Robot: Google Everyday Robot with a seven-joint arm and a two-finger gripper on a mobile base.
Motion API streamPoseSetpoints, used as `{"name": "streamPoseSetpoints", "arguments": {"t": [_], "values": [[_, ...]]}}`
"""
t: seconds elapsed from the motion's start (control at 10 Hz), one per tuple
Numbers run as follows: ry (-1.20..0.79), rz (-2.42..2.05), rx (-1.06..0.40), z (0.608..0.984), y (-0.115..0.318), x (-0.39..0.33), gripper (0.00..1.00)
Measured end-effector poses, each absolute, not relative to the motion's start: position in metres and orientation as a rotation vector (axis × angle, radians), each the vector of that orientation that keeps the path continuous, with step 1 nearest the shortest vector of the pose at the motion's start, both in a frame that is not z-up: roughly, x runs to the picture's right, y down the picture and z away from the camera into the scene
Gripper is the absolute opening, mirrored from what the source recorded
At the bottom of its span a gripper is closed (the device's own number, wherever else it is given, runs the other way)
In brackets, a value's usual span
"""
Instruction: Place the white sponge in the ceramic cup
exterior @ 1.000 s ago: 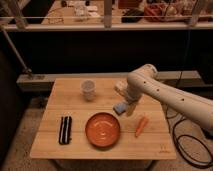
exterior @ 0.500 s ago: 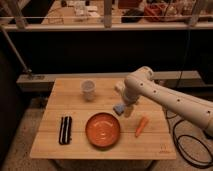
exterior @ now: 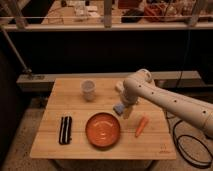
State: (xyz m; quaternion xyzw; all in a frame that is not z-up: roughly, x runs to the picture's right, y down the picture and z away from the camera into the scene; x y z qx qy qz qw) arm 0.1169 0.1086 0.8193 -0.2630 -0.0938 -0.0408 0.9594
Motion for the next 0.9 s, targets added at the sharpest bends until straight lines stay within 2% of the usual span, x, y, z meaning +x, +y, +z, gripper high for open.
{"name": "streamPoseSetpoints", "arguments": {"t": [0.9], "values": [[-0.205,-0.086,-0.544,0.839,0.127,0.111,0.8]]}}
